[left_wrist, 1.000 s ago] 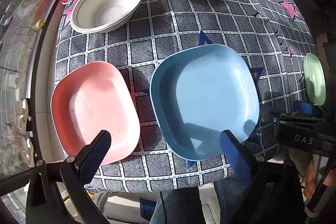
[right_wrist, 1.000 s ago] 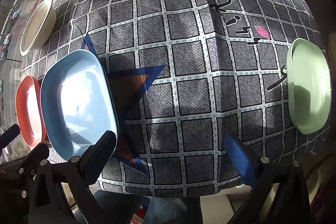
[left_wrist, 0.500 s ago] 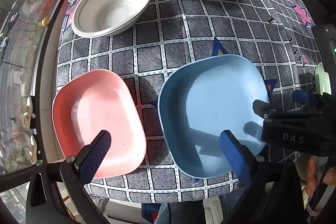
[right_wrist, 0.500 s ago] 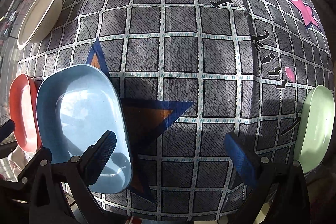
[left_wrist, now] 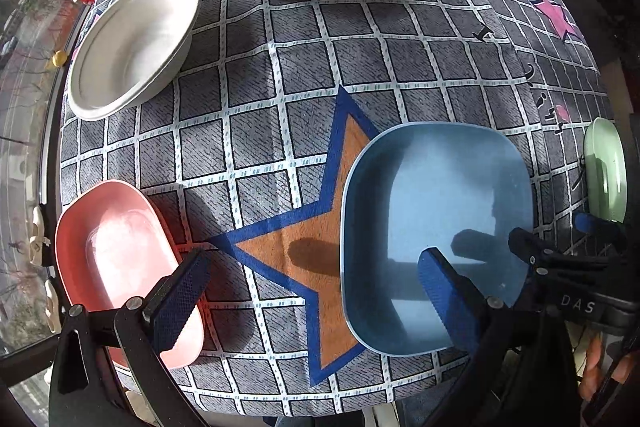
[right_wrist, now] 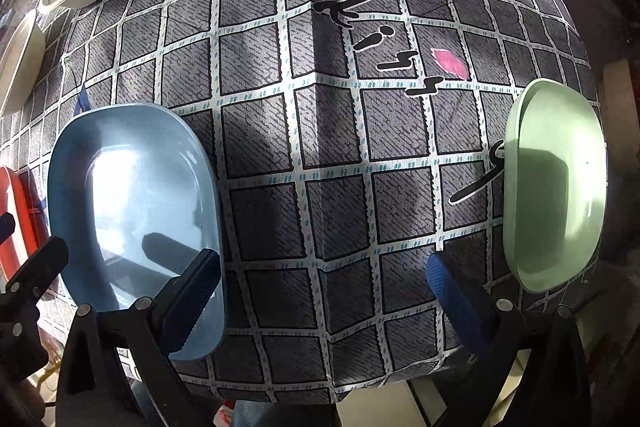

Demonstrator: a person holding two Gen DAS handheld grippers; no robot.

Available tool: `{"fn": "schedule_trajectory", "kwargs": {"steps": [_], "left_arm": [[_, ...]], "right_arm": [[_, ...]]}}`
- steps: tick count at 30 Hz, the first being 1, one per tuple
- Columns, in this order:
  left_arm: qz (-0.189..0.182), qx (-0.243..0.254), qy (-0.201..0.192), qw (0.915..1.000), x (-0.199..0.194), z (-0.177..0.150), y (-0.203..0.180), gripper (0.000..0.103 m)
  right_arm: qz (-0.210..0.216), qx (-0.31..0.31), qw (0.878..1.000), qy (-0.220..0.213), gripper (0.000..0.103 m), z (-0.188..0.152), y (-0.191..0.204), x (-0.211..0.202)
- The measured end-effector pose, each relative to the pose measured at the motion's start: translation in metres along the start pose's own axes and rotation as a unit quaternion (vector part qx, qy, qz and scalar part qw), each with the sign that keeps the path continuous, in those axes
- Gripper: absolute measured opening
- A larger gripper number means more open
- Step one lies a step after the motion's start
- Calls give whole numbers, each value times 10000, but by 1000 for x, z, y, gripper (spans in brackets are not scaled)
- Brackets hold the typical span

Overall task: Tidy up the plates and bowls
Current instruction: 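Grasp the blue plate rim with the right gripper, then lift the blue plate onto the pink plate and open the right gripper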

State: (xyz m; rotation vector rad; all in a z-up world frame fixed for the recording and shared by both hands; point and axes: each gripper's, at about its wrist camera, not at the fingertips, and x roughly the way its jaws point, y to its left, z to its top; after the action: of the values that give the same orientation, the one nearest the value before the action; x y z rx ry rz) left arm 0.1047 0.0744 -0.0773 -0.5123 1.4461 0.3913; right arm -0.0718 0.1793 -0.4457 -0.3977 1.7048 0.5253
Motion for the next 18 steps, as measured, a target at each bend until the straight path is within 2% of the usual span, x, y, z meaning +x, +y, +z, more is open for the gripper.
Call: {"fn": "schedule_trajectory", "kwargs": {"steps": [4,6,10,14,15,17,18], "left_arm": [[-45,185,-120,9997,1,10,-13,103],[-88,299,-149,9994,-1,21,-13,103],[-157,564,15,9983,2,38,-7,103],[-227,567,155,9980,18,42,5,100],[-261,551,185,9980,20,42,6,98],[-267,602,276,9974,26,43,6,88],[-252,631,351,9971,32,38,11,85]], "right_arm": [[178,97,9998,-70,103,22,-31,-3],[334,162,9991,-204,103,9,-25,-12],[510,158,9980,-332,103,28,-21,-30],[389,164,9988,-253,102,45,-25,-20],[500,178,9983,-247,98,49,-32,-19],[370,85,9989,-277,83,41,-28,-22],[351,-43,9988,-338,80,39,-28,-28]]}}
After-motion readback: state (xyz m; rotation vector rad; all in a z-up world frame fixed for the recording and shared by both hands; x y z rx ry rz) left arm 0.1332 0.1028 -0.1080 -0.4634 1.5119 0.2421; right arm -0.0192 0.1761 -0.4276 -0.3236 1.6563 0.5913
